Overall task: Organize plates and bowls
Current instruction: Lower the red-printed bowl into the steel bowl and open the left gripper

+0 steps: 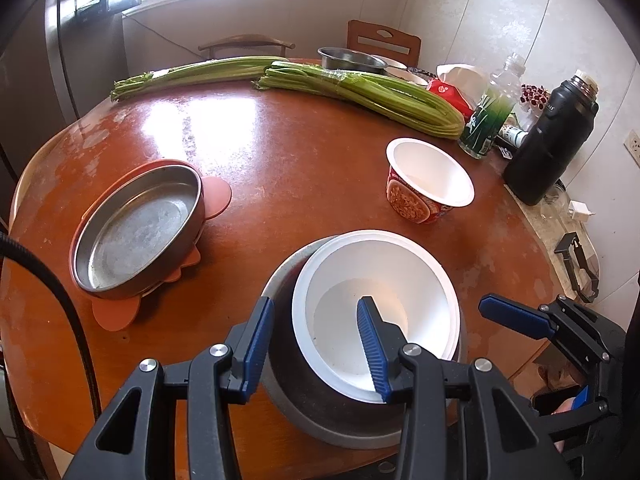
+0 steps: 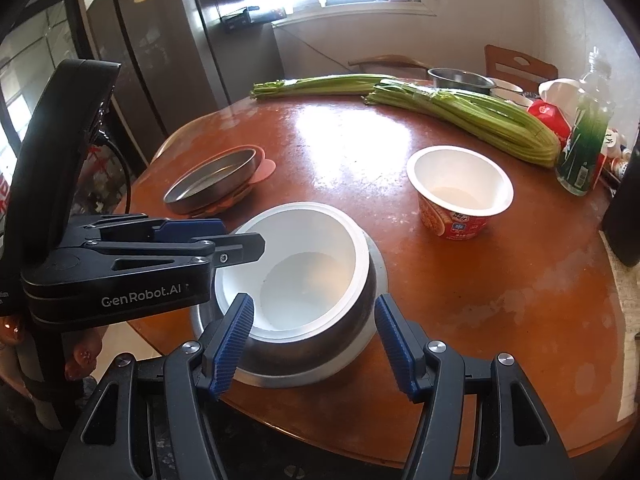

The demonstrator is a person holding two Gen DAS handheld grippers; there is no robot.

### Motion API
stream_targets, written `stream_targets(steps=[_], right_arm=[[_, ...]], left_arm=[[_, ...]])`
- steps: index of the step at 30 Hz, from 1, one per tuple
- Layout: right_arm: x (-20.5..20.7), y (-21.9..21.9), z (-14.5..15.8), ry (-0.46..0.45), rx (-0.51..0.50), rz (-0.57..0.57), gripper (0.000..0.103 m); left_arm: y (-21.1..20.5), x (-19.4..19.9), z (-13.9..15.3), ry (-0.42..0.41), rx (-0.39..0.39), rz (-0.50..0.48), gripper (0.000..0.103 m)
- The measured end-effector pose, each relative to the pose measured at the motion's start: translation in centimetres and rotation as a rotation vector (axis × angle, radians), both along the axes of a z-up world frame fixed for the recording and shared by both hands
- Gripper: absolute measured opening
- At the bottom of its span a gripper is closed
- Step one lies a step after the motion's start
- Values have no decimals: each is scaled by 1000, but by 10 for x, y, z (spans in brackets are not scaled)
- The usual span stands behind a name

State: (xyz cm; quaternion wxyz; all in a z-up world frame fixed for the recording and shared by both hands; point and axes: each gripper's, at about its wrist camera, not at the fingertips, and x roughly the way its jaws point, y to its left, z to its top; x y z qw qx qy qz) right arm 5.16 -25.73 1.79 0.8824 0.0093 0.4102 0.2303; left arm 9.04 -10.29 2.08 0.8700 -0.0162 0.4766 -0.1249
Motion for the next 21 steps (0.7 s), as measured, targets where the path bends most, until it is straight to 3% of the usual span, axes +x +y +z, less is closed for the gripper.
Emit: stream_targets(steps=[9, 21], right_arm=[[9, -18, 8, -20, 5, -45, 66], [28, -39, 19, -46, 8, -113, 66]], left_arm=[[-5, 2, 8, -30, 16, 13, 45], [-23, 22, 21, -46, -2, -38, 46]])
